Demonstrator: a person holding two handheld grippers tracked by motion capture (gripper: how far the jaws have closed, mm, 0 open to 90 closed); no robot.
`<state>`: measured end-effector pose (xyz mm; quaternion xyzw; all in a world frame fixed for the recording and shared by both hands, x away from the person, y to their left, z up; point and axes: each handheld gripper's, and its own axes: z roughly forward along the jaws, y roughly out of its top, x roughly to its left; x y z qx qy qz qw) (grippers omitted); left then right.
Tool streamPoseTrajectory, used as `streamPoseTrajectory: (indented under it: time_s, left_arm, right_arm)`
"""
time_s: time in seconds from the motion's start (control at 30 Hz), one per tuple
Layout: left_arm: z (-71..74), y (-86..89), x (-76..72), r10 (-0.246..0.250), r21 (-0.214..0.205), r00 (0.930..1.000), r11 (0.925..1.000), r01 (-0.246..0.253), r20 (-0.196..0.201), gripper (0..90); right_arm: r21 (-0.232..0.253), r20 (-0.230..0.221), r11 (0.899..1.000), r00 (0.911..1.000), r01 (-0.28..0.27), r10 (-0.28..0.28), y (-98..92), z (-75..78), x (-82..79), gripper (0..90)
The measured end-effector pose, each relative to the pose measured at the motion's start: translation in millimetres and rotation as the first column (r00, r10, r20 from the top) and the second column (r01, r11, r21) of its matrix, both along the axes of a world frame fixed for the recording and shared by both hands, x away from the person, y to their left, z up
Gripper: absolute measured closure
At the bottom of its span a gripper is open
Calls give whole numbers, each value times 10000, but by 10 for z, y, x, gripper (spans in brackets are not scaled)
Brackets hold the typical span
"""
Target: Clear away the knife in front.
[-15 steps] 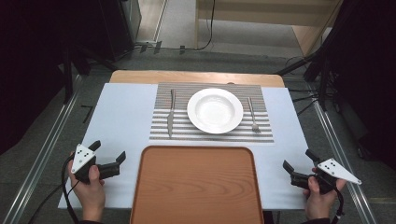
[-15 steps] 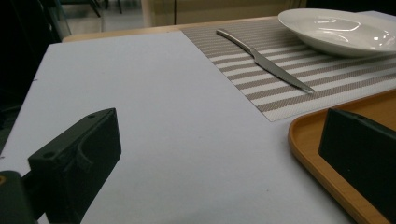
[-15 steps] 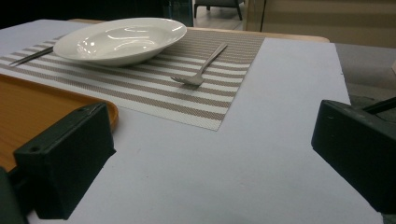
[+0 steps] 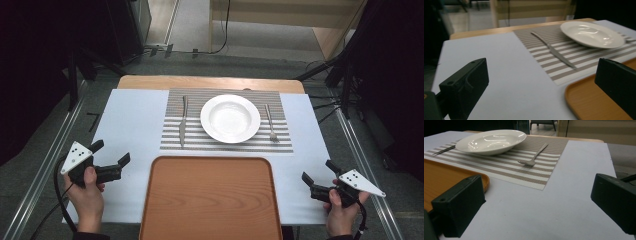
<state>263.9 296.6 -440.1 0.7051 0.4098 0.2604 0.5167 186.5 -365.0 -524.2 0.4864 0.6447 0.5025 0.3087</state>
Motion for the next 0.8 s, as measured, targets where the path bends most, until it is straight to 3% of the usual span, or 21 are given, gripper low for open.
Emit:
streamPoseTrajectory:
  time_s: [0.2,0.4,0.8]
  left_arm:
    - [196,-119,89,-346,395,9993,9986,351,-134,0]
    - [321,-280,231,-551,439,9980,9974,565,-312,0]
    - [323,-674,600,-1283,263,9869,9910,1314,-974,0]
  right_arm:
    - [270,54,9995,9999,-160,159,-23,-9,-21,0]
    - [344,87,9991,9997,-247,244,-23,-14,-24,0]
    - [418,63,9985,9993,-363,360,-21,-19,-15,0]
